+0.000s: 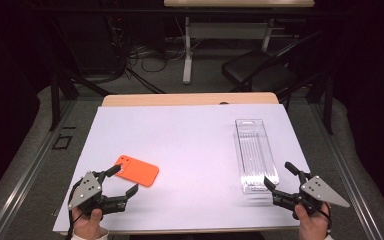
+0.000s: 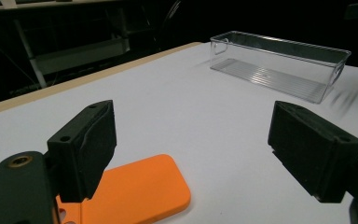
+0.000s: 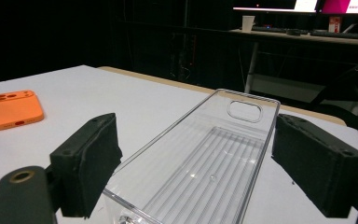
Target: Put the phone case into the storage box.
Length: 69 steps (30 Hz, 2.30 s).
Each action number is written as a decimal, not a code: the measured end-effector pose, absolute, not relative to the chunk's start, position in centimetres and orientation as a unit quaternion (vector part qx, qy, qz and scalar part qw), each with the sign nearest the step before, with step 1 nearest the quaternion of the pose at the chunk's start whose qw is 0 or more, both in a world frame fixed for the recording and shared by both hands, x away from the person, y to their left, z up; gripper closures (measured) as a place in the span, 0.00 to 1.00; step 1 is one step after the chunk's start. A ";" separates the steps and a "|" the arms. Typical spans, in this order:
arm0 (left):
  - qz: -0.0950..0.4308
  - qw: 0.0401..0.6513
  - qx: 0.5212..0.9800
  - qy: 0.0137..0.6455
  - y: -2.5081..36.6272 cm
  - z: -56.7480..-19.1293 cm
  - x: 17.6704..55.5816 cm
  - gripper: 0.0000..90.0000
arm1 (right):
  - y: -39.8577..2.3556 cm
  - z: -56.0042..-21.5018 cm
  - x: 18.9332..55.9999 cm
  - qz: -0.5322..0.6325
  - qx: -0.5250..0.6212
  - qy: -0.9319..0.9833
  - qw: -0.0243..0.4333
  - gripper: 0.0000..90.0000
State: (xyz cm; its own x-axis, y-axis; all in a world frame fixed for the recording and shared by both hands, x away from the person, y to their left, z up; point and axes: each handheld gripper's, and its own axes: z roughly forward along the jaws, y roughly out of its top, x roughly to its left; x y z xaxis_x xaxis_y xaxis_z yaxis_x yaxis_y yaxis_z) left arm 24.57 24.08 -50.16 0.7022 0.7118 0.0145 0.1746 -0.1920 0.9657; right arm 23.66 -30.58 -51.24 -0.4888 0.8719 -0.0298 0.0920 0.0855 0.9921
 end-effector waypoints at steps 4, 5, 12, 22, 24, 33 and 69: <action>0.238 0.561 0.733 0.304 24.2 -50.2 24.6 0.18 | -30.5 -51.3 23.7 0.568 0.368 0.653 0.340 0.16; 0.235 0.561 0.733 0.305 24.2 -50.1 24.5 0.18 | -30.5 -51.3 23.7 0.566 0.365 0.657 0.340 0.16; 0.229 0.561 0.731 0.314 24.6 -50.1 24.7 0.18 | -30.2 -51.4 24.0 0.554 0.370 0.658 0.351 0.16; 0.196 0.513 0.769 0.328 25.1 -47.8 26.6 0.18 | -29.5 -51.1 23.8 0.547 0.368 0.664 0.352 0.16; 0.197 0.500 0.775 0.332 25.1 -47.5 26.8 0.18 | -29.5 -51.1 23.8 0.546 0.364 0.671 0.346 0.16; 0.139 0.464 0.799 0.356 25.2 -45.5 29.3 0.18 | -29.4 -51.2 23.9 0.550 0.360 0.670 0.345 0.16; 0.102 0.333 0.812 0.468 21.9 -43.3 37.6 0.64 | -29.3 -51.4 24.1 0.542 0.363 0.675 0.345 0.16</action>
